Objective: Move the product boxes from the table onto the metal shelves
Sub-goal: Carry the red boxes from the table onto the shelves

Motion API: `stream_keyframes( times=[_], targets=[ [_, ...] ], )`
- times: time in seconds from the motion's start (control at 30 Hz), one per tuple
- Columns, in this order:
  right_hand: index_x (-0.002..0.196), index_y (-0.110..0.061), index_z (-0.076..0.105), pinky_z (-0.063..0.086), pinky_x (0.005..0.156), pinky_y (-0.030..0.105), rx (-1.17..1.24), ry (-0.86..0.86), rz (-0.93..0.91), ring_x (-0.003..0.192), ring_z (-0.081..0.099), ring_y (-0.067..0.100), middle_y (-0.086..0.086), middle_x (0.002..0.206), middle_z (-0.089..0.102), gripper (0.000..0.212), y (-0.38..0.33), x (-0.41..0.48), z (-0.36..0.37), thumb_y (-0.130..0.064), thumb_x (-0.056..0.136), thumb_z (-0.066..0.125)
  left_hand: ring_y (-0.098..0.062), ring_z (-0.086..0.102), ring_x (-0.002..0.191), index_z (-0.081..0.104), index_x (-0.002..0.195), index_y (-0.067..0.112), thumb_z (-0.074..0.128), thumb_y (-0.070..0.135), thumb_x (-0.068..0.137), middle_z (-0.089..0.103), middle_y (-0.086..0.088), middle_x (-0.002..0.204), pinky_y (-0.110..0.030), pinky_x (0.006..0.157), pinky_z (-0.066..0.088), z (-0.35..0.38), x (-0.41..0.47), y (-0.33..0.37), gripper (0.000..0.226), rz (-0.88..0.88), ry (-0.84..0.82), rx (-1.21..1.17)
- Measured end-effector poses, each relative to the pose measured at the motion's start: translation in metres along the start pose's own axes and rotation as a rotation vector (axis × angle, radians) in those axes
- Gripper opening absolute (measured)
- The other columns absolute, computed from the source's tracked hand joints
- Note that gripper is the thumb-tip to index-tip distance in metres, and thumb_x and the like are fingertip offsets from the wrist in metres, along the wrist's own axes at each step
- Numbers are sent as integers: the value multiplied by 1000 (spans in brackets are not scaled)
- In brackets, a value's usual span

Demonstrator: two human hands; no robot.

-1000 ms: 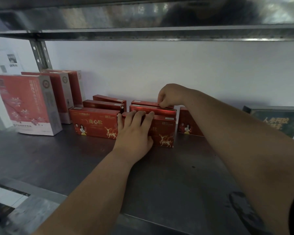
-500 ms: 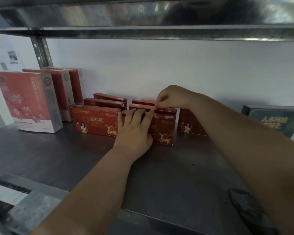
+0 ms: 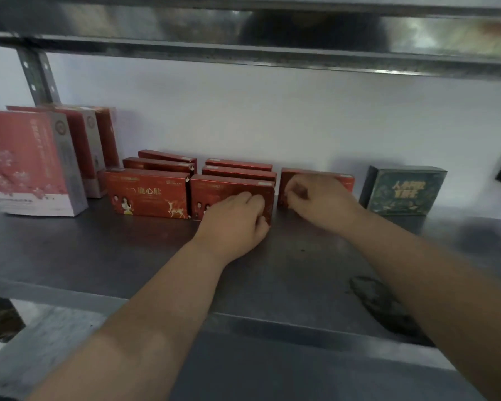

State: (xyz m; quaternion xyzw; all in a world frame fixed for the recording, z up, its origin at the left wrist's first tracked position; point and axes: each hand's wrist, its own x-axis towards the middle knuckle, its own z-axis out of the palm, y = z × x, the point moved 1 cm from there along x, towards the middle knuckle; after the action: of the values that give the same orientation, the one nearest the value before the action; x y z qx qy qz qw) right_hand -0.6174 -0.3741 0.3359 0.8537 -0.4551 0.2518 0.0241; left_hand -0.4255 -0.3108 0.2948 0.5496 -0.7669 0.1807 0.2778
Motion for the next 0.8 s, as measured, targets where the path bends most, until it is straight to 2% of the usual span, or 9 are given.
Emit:
stream_keyframes(
  times=[0.1,0.17,0.3,0.4,0.5,0.57,0.67,0.73,0.8],
  targets=[
    [115,-28,66,51,85,32,-125,-251,105,102,64,20,-3,110,68,26,1,-60,0,-39,93,57,-23,57,100,59,111,21,50,41,94,55,-2,109,-39,80,52,4,-17,21,28,39,-324,-43],
    [126,-33,61,50,90,32,-175,-373,197,107,61,19,-5,122,65,36,1,-101,-1,-49,95,54,-23,54,111,56,126,26,48,46,95,53,0,121,-42,91,50,5,-30,33,38,17,-448,-123],
    [144,-36,49,39,102,28,-88,-335,291,126,50,15,-10,144,53,50,-11,-173,-14,-57,99,45,-33,30,143,35,152,24,32,55,100,34,-5,157,-47,115,29,1,-57,64,61,21,-625,-110],
    [152,-31,42,29,114,31,-138,-231,358,144,38,18,-6,158,40,55,-19,-218,-17,-55,102,39,-35,18,149,26,156,21,25,56,101,20,-6,165,-51,119,19,-7,-80,96,66,94,-597,-56],
    [148,-19,51,35,115,44,-244,-47,317,140,46,32,9,151,51,64,-27,-270,-12,-55,97,37,-28,2,153,7,159,18,20,55,102,4,-6,168,-48,123,3,-11,-111,132,69,213,-551,-17],
    [149,-20,47,36,114,49,-267,-39,355,145,39,34,11,154,47,66,-32,-311,-9,-54,93,41,-25,-5,154,6,159,22,21,53,101,1,-7,168,-51,123,-4,-11,-136,153,68,286,-480,-45],
    [146,-22,47,42,110,48,-229,-57,429,142,42,33,10,151,48,63,-37,-378,-1,-48,89,51,-31,21,151,33,155,25,35,49,93,28,-11,162,-58,120,18,-2,-182,190,66,423,-405,-128],
    [134,-20,57,52,99,43,-173,-83,476,125,57,29,5,132,62,51,-37,-425,6,-43,88,52,-33,44,138,49,145,21,44,44,89,50,-9,148,-53,111,39,9,-215,222,61,477,-421,-235],
    [109,-22,67,55,77,36,-134,-78,547,97,65,24,-1,103,68,34,-35,-473,12,-41,87,49,-29,61,116,63,128,18,50,38,85,65,-4,124,-41,94,50,19,-247,258,49,479,-458,-357]
  ],
)
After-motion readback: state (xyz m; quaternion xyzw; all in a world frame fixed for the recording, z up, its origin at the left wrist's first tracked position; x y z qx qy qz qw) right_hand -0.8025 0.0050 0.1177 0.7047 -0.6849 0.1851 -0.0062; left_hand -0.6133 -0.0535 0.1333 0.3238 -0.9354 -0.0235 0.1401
